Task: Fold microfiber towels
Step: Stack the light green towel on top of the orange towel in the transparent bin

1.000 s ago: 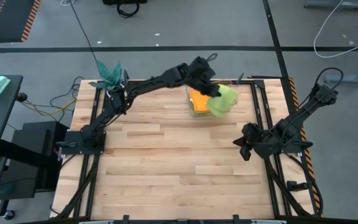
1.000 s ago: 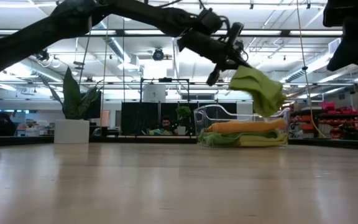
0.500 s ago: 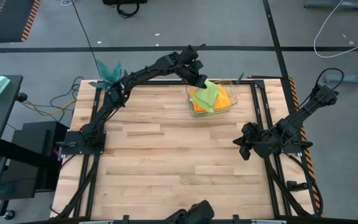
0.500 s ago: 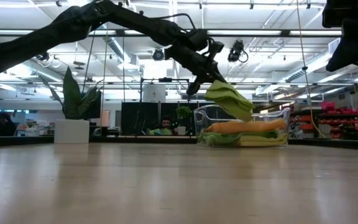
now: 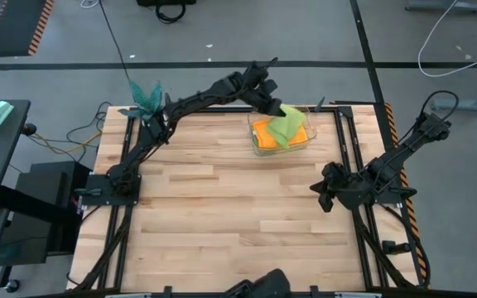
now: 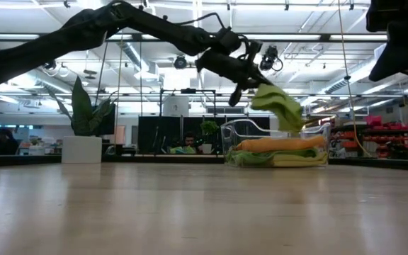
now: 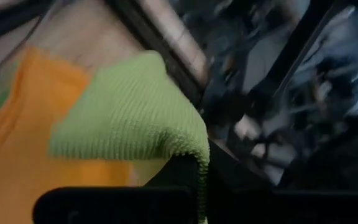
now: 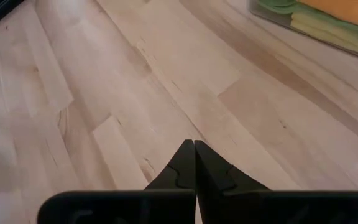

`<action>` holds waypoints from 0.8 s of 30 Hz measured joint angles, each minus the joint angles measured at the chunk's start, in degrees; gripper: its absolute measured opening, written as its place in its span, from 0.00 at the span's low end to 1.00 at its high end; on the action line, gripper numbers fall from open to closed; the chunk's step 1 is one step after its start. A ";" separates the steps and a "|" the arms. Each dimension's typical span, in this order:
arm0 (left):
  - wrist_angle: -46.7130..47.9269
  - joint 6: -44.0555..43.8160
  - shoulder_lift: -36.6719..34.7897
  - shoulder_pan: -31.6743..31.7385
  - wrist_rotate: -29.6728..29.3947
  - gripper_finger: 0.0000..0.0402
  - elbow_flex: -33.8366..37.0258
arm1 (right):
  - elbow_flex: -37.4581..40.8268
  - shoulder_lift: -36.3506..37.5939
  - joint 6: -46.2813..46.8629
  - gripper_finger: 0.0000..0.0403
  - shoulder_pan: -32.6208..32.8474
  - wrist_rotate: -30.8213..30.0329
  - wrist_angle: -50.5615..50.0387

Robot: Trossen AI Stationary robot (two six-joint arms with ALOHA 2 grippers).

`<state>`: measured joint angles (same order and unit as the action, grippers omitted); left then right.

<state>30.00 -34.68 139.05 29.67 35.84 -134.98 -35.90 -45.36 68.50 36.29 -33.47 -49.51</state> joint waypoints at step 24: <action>-24.38 -23.06 9.69 -5.09 -7.44 0.02 0.05 | 0.00 -0.03 -0.01 0.00 -0.54 -0.11 2.17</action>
<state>5.63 -57.74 148.74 24.58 28.40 -134.93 -35.90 -45.40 68.49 35.75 -33.58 -47.34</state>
